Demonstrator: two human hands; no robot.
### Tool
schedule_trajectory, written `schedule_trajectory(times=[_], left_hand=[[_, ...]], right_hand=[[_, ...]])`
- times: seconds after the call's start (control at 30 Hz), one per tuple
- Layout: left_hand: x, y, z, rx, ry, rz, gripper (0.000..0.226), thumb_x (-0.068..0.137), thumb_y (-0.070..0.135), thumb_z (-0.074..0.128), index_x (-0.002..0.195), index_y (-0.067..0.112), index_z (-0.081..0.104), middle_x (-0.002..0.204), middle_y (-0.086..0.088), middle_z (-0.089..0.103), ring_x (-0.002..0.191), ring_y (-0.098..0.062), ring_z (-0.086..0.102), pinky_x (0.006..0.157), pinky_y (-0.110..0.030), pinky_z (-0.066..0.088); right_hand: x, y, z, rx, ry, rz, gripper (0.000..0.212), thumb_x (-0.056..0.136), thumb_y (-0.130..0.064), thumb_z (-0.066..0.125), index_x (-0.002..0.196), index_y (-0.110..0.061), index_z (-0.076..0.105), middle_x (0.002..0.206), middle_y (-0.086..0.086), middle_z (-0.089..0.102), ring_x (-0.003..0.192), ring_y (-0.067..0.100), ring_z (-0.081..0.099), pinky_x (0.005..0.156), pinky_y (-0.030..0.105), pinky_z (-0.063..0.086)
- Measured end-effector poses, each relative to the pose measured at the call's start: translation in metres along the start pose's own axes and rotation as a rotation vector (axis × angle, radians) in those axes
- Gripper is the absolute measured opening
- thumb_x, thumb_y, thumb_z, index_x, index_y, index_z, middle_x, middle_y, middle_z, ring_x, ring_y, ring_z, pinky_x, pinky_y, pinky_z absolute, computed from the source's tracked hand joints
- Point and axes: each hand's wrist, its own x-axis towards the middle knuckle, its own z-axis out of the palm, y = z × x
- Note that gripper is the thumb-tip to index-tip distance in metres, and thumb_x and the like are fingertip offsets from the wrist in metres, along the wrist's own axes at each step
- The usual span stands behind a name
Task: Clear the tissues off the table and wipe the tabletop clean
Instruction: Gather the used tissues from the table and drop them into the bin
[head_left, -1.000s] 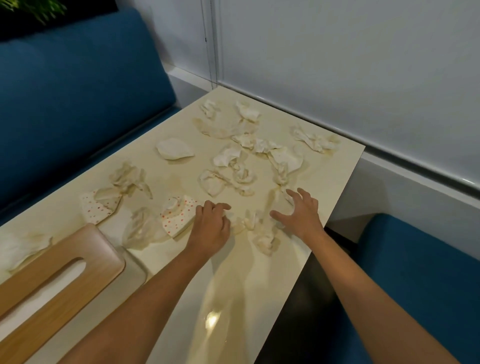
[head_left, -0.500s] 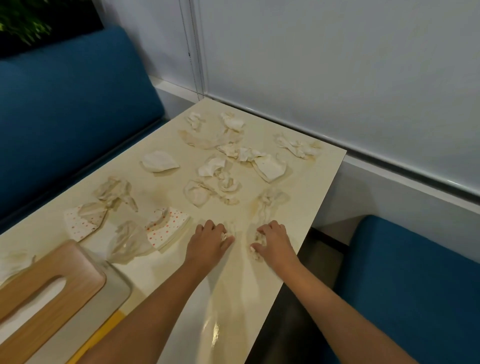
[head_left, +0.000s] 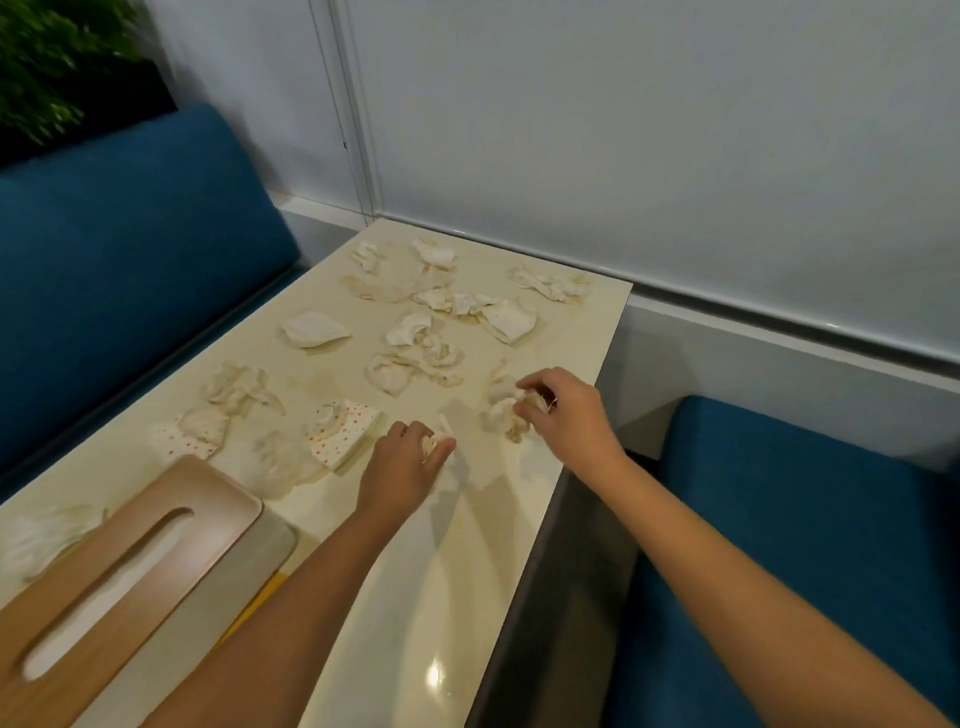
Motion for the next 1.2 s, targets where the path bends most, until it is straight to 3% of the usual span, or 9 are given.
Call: schedule_trajectory(times=[0.1,0.2,0.47,0.57,0.83,0.97,1.07,1.2], left_hand=[[-0.019,0.016,-0.009,-0.074,-0.047,0.036,0.043,0.092,0.044,0.05,0.116,0.009,0.056,0.11,-0.008,0.053,0.103,-0.027,0.052,0.081,-0.031,0.038],[-0.043,0.032,-0.013,-0.096,-0.15,0.079,0.04,0.091,0.046,0.051,0.108,0.01,0.057,0.097,-0.003,0.049,0.096,-0.025,0.054,0.073,-0.029,0.035],[-0.119,0.091,0.007,-0.174,-0.319,0.26,0.038,0.09,0.043,0.053,0.106,0.009,0.057,0.096,-0.005,0.055,0.083,-0.017,0.053,0.068,-0.027,0.038],[-0.151,0.115,0.029,-0.215,-0.421,0.327,0.036,0.089,0.044,0.054,0.105,0.012,0.058,0.095,-0.003,0.057,0.079,-0.015,0.055,0.062,-0.025,0.041],[-0.239,0.177,0.098,-0.209,-0.703,0.5,0.033,0.088,0.047,0.055,0.093,0.015,0.057,0.095,-0.004,0.058,0.083,-0.016,0.056,0.07,-0.029,0.041],[-0.275,0.201,0.131,-0.184,-0.814,0.575,0.03,0.087,0.049,0.054,0.089,0.019,0.055,0.095,-0.003,0.058,0.085,-0.016,0.055,0.069,-0.027,0.039],[-0.298,0.211,0.155,-0.158,-0.886,0.595,0.03,0.088,0.05,0.053,0.09,0.02,0.054,0.099,-0.003,0.057,0.091,-0.018,0.054,0.072,-0.029,0.041],[-0.32,0.222,0.181,-0.162,-0.972,0.541,0.038,0.089,0.049,0.052,0.111,0.018,0.055,0.118,-0.002,0.054,0.106,-0.018,0.053,0.084,-0.027,0.041]], right_hand=[[-0.032,-0.016,-0.029,0.062,0.099,0.004,0.019,0.083,-0.013,0.068,0.102,-0.01,0.065,0.087,-0.01,0.055,0.07,0.0,0.048,0.066,0.006,0.037],[-0.072,-0.024,-0.055,0.117,0.181,0.066,0.016,0.083,-0.015,0.068,0.099,-0.014,0.065,0.082,-0.018,0.054,0.071,-0.003,0.049,0.065,0.003,0.039],[-0.197,-0.018,-0.116,0.221,0.369,0.271,0.014,0.079,-0.015,0.072,0.088,-0.023,0.066,0.085,-0.003,0.066,0.073,0.006,0.058,0.067,0.016,0.05],[-0.253,-0.015,-0.14,0.23,0.434,0.318,0.015,0.078,-0.013,0.072,0.085,-0.025,0.065,0.081,-0.005,0.067,0.068,-0.001,0.058,0.062,0.014,0.049],[-0.392,-0.002,-0.182,0.183,0.681,0.506,0.016,0.078,-0.009,0.071,0.086,-0.022,0.066,0.083,-0.005,0.066,0.071,0.002,0.06,0.068,0.013,0.05],[-0.439,0.026,-0.182,0.113,0.815,0.67,0.015,0.079,-0.014,0.072,0.086,-0.025,0.066,0.086,-0.009,0.065,0.076,0.004,0.061,0.069,0.012,0.049],[-0.463,0.053,-0.168,0.068,0.88,0.811,0.013,0.08,-0.012,0.07,0.089,-0.02,0.065,0.09,-0.002,0.066,0.082,0.012,0.06,0.067,0.01,0.047],[-0.491,0.091,-0.146,-0.014,0.77,1.08,0.029,0.083,-0.017,0.067,0.111,-0.013,0.062,0.109,0.007,0.062,0.096,0.017,0.056,0.081,0.025,0.042]])
